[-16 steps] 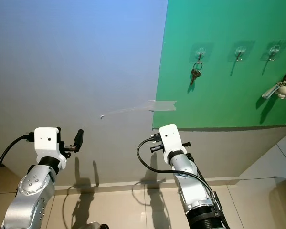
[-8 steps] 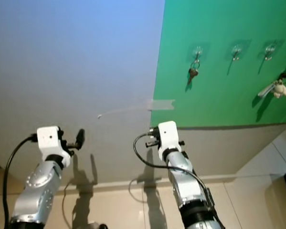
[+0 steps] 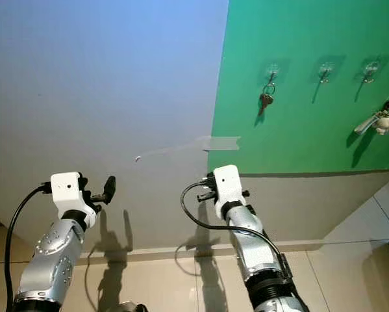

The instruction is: Hang keys on a hook

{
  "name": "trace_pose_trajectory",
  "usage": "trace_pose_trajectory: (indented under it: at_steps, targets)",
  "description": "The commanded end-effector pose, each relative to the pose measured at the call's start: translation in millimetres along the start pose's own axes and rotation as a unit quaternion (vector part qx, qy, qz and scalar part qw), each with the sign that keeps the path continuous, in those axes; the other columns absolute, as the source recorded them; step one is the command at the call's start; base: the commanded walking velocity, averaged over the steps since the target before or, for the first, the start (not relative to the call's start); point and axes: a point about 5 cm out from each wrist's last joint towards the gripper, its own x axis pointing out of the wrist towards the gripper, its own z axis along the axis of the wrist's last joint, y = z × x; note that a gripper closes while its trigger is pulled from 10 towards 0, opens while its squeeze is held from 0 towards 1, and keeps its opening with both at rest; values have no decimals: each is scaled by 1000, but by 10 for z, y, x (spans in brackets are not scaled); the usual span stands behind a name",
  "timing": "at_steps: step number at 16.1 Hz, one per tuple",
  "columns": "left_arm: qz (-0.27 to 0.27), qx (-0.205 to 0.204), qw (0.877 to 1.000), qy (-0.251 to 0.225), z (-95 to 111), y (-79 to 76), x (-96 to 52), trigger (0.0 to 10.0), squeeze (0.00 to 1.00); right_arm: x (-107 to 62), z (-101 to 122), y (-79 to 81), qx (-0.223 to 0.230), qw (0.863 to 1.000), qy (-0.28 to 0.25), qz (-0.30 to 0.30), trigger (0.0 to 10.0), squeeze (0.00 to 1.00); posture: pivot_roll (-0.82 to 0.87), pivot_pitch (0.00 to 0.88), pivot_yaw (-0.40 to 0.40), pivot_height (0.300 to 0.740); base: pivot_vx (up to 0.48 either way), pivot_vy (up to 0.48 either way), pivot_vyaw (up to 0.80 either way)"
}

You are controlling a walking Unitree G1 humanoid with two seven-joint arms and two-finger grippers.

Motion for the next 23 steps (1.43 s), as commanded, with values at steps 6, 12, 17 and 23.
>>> trace_pose_trajectory:
  at_steps: [6, 12, 17, 23]
  targets:
    - [-5, 18, 1000, -9, 79, 22, 31, 10000, 0, 73, 59, -9, -4, 1000, -16, -11, 10000, 0, -72, 0, 39, 740, 0, 0, 0]
    - [1, 4, 1000, -10, 39, -6, 65, 10000, 0, 98, 137, -8, -9, 999, -40, -3, 10000, 0, -83, 0, 23, 740, 0, 0, 0]
    - [-3, 35, 999, -20, 85, -40, 110, 10000, 0, 136, 156, 24, -9, 999, -43, 2, 10000, 0, -88, 0, 23, 740, 0, 0, 0]
    - [10, 37, 999, -11, 51, -2, 134, 10000, 0, 135, 123, 49, -12, 999, -35, 4, 10000, 0, -92, 0, 25, 740, 0, 0, 0]
